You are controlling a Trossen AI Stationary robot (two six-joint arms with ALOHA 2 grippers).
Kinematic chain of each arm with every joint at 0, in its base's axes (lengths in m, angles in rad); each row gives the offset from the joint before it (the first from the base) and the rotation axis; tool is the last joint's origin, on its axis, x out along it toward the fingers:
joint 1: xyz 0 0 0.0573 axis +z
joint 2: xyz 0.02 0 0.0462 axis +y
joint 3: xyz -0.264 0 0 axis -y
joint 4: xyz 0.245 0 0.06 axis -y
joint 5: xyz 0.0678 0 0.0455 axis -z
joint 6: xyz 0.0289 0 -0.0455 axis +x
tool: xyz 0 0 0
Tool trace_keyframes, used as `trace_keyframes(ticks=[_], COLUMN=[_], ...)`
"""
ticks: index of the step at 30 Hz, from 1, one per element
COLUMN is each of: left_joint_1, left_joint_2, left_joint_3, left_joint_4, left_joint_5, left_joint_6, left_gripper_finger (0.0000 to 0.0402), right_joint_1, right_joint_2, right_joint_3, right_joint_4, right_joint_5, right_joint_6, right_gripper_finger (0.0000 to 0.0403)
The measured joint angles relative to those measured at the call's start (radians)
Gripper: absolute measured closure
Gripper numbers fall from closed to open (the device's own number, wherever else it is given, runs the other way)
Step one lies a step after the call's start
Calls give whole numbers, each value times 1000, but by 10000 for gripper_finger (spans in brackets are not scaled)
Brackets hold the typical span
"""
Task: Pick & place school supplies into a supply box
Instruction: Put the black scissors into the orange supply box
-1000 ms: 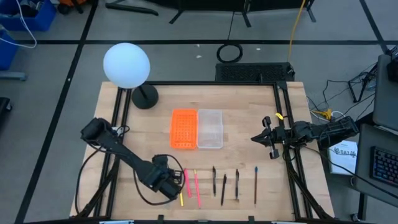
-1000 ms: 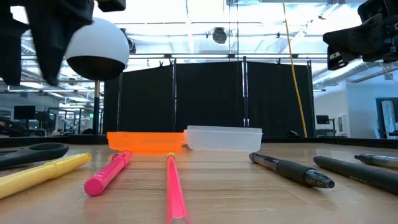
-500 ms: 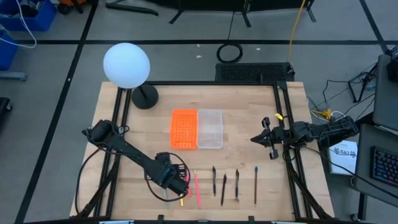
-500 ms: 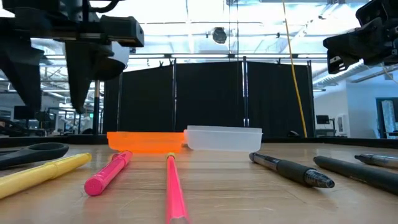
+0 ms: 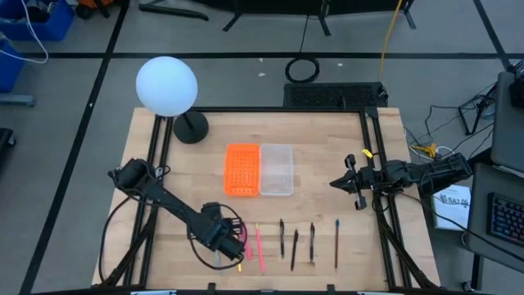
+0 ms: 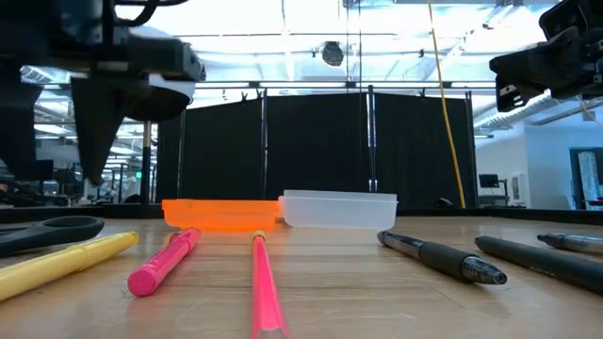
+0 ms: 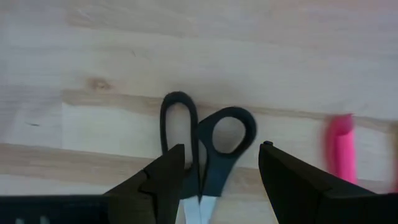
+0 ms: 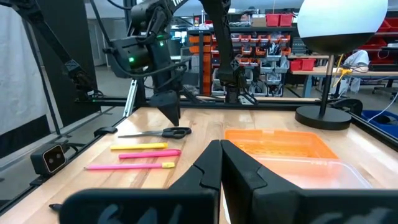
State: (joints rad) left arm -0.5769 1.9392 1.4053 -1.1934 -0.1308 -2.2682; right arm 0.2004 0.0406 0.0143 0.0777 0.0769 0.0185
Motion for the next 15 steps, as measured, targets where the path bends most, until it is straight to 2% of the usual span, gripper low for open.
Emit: trace_keyframes(ticks=[15], left_joint_1=[-2], left_joint_2=[0], left_joint_3=[-55], left_joint_4=[67], left_joint_5=[10], left_joint_6=[10], left_gripper_finger=[195], right_joint_1=[0], right_joint_2=[0], right_joint_3=[0], right_joint_4=[0], right_joint_5=[0], right_joint_6=[0], right_gripper_finger=[403])
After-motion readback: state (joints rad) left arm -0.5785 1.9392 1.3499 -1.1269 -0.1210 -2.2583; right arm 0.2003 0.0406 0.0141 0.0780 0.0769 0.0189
